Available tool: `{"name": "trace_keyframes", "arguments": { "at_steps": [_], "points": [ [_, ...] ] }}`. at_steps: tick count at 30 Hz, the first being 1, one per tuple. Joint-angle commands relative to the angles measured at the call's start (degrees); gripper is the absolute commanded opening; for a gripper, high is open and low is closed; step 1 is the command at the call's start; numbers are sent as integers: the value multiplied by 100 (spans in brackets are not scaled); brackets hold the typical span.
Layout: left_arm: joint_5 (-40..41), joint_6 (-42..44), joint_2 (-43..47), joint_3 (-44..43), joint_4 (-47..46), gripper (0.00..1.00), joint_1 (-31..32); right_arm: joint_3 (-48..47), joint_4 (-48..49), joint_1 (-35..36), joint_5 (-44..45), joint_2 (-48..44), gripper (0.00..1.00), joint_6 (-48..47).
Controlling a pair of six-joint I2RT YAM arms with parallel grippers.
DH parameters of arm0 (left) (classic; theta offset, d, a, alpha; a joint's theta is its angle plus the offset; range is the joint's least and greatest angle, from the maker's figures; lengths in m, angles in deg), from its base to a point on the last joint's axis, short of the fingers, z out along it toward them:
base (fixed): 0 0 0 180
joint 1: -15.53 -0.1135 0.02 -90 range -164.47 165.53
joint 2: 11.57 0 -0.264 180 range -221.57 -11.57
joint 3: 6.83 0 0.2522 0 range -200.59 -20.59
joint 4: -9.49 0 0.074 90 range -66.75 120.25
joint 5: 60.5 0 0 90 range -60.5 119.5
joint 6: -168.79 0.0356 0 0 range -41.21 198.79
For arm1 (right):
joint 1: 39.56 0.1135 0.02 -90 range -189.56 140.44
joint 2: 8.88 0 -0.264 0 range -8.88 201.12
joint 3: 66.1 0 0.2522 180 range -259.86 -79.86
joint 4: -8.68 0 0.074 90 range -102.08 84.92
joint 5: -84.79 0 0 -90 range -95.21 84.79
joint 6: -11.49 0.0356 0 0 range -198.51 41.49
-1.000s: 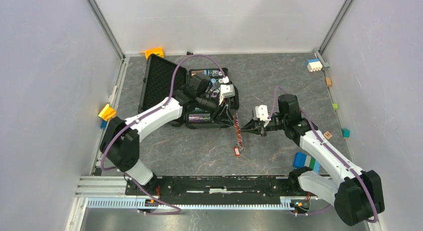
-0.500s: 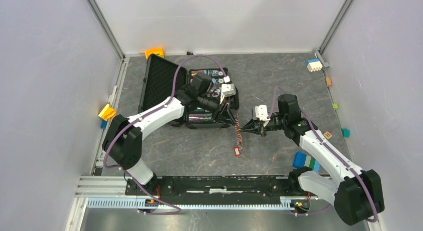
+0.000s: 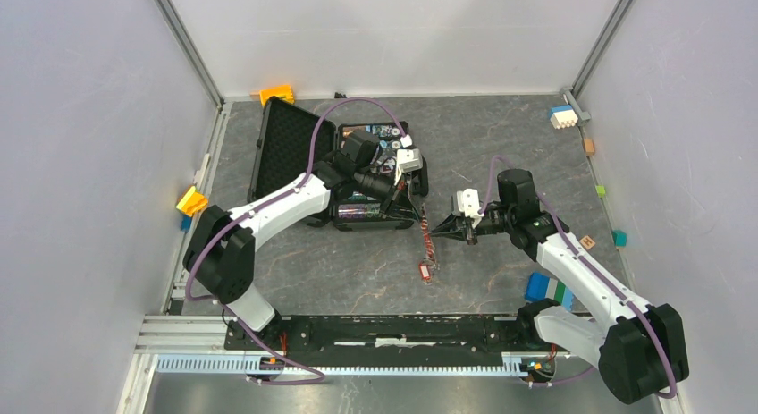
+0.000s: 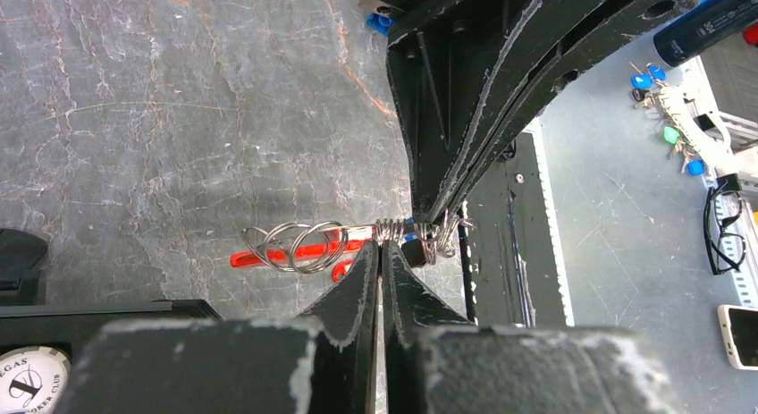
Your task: Put the keys on the keyring
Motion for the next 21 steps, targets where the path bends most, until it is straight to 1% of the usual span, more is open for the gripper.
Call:
{"name": "trace_keyframes", "arguments": {
  "at_steps": [1, 4, 6, 7, 9, 12, 13, 15, 17, 19, 21],
  "points": [
    [-6, 18, 135, -200, -1, 2, -12, -252, -177, 25, -33, -2, 0, -384],
    [81, 219, 217, -278, 212, 2, -12, -364, -571, 27, -113, 83, 0, -818],
    [87, 316, 262, -316, 308, 2, 1, -468, -917, 29, -152, 171, 4, -1114],
    [90, 331, 280, -318, 322, 2, -3, -521, -1047, 27, -176, 227, 7, -1252],
    [89, 338, 308, -317, 322, 2, 19, -619, -1258, 29, -218, 311, 16, -1402],
    [236, 406, 356, -301, 342, 2, 91, -692, -1331, 29, -254, 333, 29, -1423],
    [288, 488, 397, -295, 388, 2, 136, -702, -1233, 29, -241, 307, 38, -1316],
    [395, 643, 478, -290, 451, 2, 209, -691, -941, 28, -120, 199, 48, -932],
    [533, 930, 579, -330, 605, 2, 283, -626, -407, 25, 116, 13, 50, -393],
    [667, 1245, 684, -401, 824, 2, 344, -533, 162, 29, 346, -211, 46, 87],
    [727, 1480, 809, -413, 885, 2, 367, -574, 306, 27, 384, -330, 41, 309]
  ]
}}
